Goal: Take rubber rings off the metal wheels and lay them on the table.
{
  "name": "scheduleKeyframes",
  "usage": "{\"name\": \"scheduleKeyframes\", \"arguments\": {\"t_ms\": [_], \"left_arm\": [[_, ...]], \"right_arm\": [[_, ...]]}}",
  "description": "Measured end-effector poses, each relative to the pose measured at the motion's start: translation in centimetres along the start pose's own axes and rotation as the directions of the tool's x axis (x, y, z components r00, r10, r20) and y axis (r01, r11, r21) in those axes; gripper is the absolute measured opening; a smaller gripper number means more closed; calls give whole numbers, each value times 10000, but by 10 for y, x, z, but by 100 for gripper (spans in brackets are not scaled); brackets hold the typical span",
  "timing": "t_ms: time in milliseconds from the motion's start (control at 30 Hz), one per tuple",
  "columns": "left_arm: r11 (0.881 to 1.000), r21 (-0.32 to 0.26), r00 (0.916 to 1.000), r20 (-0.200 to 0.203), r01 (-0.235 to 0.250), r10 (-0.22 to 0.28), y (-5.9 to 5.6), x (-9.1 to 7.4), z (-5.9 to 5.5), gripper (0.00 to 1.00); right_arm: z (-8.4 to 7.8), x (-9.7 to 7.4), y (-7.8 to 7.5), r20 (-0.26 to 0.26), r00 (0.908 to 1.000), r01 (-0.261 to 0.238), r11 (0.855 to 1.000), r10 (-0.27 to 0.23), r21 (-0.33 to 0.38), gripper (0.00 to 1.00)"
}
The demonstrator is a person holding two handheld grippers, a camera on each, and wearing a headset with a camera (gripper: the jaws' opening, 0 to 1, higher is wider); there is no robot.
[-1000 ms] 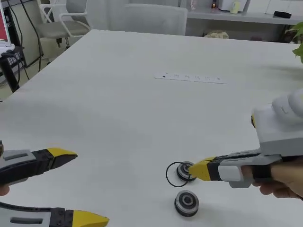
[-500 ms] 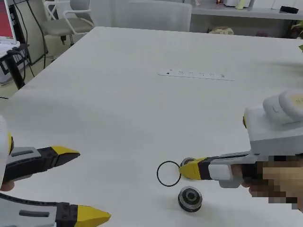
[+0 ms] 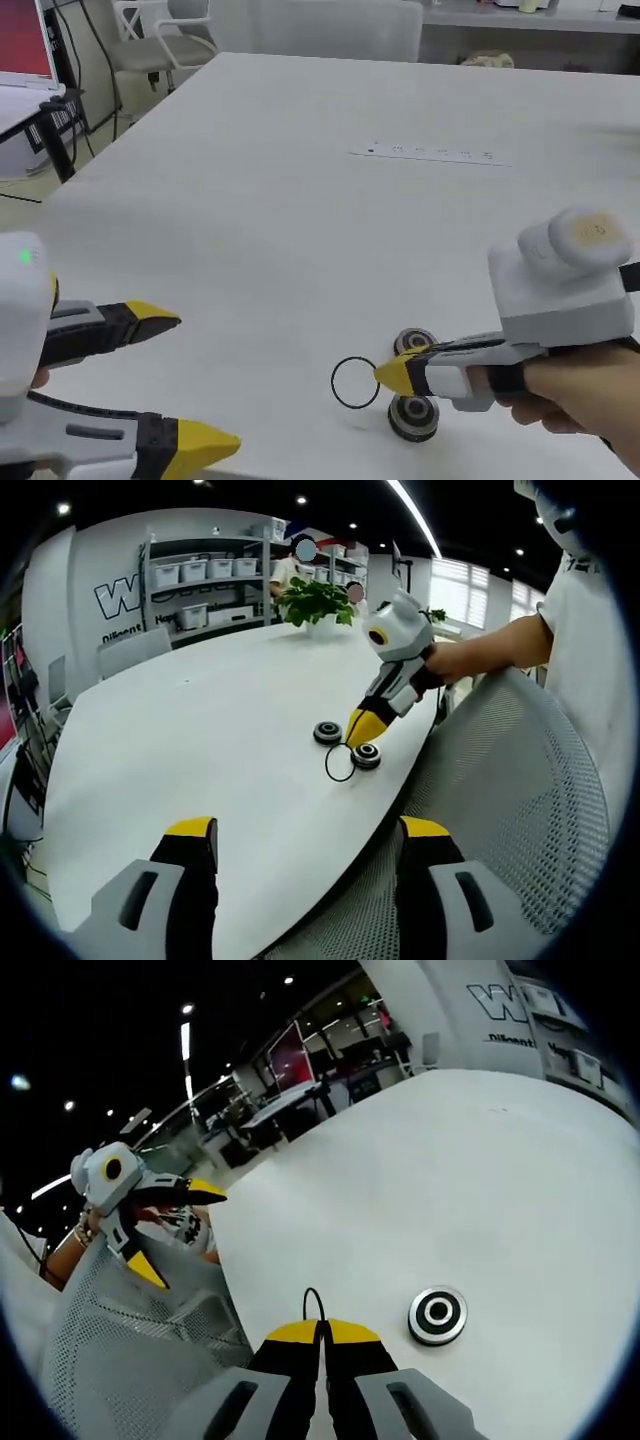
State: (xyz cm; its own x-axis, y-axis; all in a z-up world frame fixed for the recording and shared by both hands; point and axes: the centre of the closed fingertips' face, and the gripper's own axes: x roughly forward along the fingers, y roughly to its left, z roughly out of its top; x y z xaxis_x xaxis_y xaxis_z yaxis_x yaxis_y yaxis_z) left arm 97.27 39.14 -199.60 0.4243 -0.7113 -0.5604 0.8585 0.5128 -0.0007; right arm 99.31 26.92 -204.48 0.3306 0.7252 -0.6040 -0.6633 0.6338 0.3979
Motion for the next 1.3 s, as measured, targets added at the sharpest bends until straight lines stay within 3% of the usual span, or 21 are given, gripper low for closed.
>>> {"name": "scheduleKeyframes", "arguments": {"t_ms": [1033, 1300], "left_arm": [[9995, -299, 9998, 194, -62, 68, 3, -1, 1, 66], [9995, -306, 9998, 173, -34, 39, 2, 0, 1, 66]], "right_arm": [[-11, 9, 2, -610, 9981, -29, 9957, -28, -921, 0], [-16, 11, 3, -849, 9964, -34, 9929, -68, -1190, 4]]}}
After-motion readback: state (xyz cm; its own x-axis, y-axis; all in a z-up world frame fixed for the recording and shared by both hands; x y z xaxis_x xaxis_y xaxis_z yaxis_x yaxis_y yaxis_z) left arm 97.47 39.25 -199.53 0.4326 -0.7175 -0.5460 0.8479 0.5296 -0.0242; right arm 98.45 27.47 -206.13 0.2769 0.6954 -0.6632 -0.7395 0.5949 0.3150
